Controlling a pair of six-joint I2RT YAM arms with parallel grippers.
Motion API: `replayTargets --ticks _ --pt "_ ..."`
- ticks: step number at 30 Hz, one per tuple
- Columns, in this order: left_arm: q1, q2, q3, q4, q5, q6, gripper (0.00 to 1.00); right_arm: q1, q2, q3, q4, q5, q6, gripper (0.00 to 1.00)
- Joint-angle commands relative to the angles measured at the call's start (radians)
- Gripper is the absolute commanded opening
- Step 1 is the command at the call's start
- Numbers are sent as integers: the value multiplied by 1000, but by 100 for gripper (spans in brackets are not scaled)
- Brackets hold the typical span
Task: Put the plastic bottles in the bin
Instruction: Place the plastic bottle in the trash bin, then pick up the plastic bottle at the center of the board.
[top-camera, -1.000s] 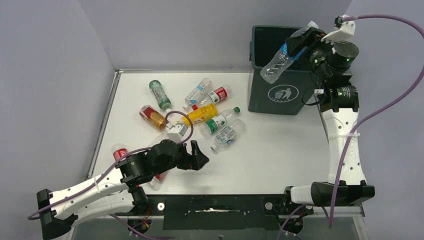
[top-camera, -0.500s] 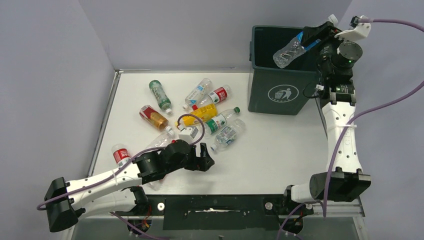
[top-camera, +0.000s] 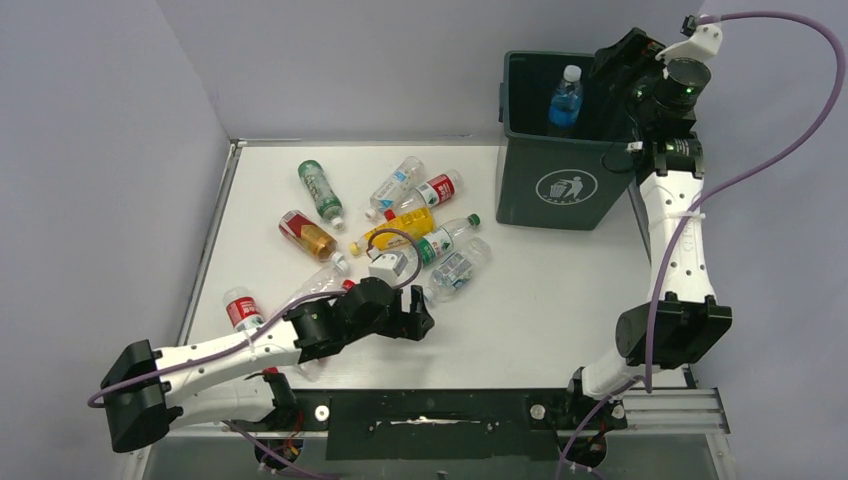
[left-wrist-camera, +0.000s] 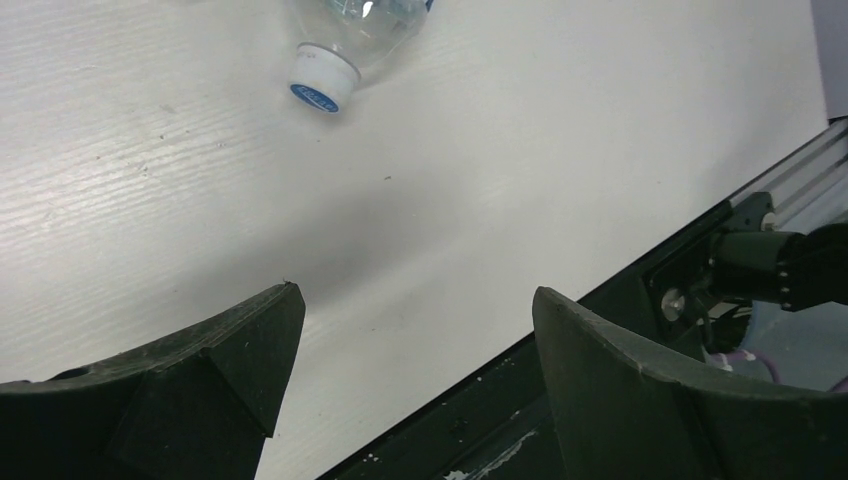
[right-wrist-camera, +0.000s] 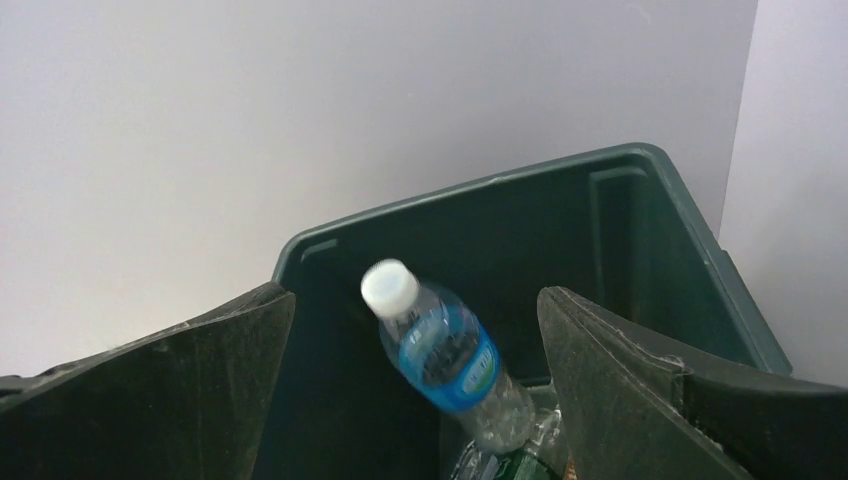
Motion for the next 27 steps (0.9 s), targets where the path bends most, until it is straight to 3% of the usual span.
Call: replayTargets --ticks 1,5,15,27 --pt "4 49 57 64 -60 80 86 1 -86 55 -44 -17 -30 98" --pt "11 122 95 71 -98 149 86 8 -174 14 -142 -44 -44 98" --pt "39 354 221 113 -160 296 86 68 -488 -362 -196 -99 6 99" --pt "45 549 282 148 -276 435 75 80 -647 -543 -279 -134 18 100"
